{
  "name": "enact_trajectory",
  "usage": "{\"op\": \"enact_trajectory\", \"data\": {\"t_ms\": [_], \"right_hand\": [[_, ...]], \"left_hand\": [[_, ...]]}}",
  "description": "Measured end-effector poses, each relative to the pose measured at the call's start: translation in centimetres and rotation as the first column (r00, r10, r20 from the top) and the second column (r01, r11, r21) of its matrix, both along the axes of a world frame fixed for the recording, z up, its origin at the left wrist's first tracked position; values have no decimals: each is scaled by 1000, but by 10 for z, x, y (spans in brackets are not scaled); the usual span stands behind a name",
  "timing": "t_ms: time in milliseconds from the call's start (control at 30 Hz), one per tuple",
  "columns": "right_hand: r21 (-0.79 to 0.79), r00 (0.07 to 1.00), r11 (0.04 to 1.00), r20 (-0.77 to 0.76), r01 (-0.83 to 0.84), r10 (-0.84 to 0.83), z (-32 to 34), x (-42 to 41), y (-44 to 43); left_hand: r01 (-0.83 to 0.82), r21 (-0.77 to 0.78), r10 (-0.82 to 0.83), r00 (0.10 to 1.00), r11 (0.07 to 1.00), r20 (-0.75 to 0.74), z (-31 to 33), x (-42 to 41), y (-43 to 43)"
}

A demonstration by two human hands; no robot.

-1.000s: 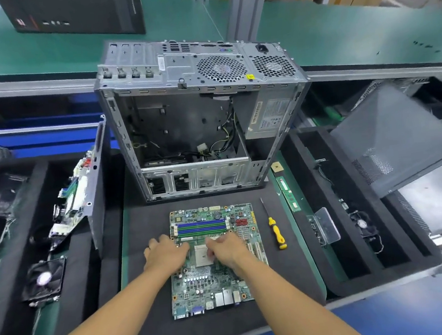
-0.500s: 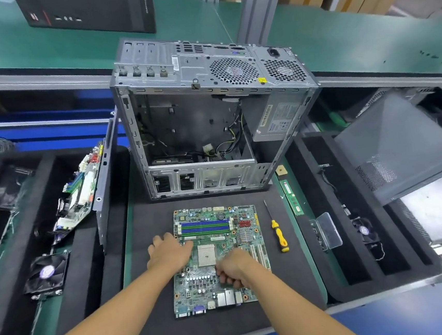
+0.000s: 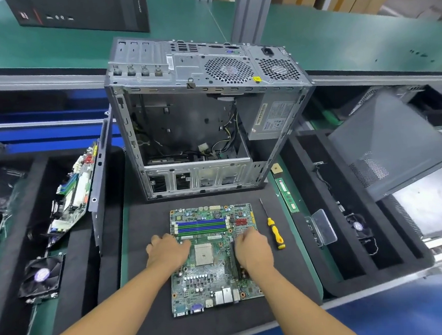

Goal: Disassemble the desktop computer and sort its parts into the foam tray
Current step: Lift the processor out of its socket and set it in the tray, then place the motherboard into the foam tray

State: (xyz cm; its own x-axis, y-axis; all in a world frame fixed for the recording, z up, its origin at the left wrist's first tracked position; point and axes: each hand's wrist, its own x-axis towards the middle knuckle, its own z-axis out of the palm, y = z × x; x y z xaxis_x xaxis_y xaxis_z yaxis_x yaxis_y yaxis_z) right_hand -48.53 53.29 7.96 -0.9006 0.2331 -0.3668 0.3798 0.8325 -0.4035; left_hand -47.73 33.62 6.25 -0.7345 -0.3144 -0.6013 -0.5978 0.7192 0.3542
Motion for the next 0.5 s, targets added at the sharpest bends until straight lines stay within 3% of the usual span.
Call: {"op": "enact_trajectory", "data": {"t_ms": [67,133,333,500], "right_hand": [[118,1000,993,-26,14,-11,2,-4,18],[184,996,983,80,17,-32,-2,-7,31],[28,961,988,228,153,-156,-5,-14,37],[-53,965,984,209,171,-156,-9,-19,39]], "left_hand": [[-27,20,27,1000,999,-4,2,-2,4],[-79,53,79,997,995,-9,2,-3,5],[-268,253,299,950,930,-91,-10,-4,-5],[-503,457,570,821,733,-11,-24,-1,-22]]}}
